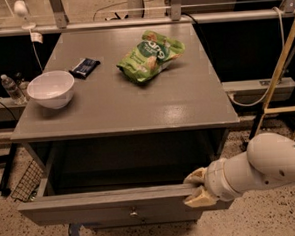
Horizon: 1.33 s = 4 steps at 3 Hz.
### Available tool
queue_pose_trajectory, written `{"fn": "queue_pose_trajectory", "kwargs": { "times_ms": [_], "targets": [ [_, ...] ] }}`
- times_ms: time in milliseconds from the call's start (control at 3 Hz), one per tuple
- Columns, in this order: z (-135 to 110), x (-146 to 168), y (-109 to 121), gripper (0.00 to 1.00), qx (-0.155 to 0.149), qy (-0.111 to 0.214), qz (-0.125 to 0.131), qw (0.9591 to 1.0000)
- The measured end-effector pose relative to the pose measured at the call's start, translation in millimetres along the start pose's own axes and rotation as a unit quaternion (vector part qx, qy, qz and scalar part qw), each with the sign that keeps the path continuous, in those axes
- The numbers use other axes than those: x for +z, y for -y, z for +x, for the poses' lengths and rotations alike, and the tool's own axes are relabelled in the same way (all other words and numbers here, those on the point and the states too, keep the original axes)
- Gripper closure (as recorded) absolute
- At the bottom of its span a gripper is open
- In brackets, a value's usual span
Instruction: Open top drawer
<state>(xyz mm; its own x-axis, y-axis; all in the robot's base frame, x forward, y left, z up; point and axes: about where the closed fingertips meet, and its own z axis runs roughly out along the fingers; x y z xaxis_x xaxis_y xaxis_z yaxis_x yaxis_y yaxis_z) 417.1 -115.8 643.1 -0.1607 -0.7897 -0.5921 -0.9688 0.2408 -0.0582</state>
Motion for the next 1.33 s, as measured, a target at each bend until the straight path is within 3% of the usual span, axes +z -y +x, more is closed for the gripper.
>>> {"fn": "queue_pose_trajectory", "kwargs": {
  "times_ms": [1333],
  "targets": [
    [5.7, -11.2, -20.9, 1.0, 0.004, -0.001, 0.002, 1.0]
  ]
}}
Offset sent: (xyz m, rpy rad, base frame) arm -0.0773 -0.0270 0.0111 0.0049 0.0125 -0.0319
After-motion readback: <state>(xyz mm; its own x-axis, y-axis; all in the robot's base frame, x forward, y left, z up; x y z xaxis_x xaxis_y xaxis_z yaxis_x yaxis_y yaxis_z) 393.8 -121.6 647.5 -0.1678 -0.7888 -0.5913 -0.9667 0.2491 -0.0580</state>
